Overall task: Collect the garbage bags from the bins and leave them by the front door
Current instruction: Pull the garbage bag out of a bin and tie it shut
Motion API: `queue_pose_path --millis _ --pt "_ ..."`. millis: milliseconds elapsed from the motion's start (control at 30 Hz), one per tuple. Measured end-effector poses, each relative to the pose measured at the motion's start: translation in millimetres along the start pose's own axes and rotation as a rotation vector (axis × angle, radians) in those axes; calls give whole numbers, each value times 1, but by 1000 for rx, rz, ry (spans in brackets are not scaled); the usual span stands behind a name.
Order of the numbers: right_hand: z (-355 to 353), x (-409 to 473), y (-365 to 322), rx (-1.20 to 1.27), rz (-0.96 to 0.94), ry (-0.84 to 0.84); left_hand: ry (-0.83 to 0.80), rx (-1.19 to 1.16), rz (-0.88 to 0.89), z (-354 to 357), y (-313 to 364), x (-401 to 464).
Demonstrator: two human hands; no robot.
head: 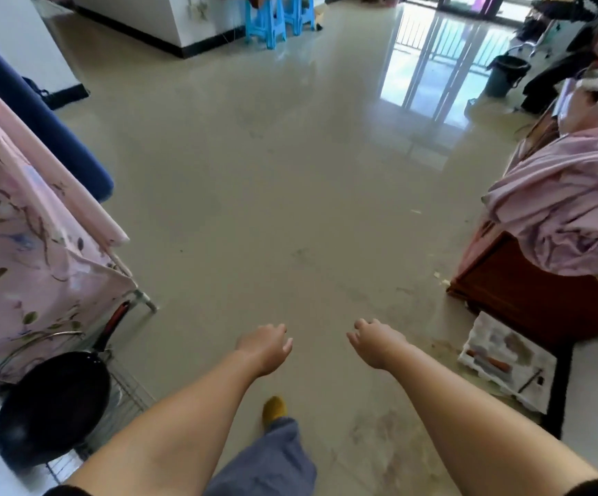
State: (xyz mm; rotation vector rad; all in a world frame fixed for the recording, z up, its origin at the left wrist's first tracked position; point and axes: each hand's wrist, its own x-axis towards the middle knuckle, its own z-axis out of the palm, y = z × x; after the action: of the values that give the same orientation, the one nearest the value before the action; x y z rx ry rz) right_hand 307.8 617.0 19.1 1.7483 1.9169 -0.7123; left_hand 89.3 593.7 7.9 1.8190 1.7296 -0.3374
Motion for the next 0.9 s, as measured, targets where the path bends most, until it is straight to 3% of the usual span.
queue_pose_path --millis 467,667,900 --pt "-218 254 -96 -115 -200 30 69 -20 -181 -192 -102 209" --pt "-326 383 -128 -165 -275 4 152 -148 -320 -276 -129 312" --pt "-424 502 -204 -397 -455 -65 237 -353 -451 -360 -168 397"
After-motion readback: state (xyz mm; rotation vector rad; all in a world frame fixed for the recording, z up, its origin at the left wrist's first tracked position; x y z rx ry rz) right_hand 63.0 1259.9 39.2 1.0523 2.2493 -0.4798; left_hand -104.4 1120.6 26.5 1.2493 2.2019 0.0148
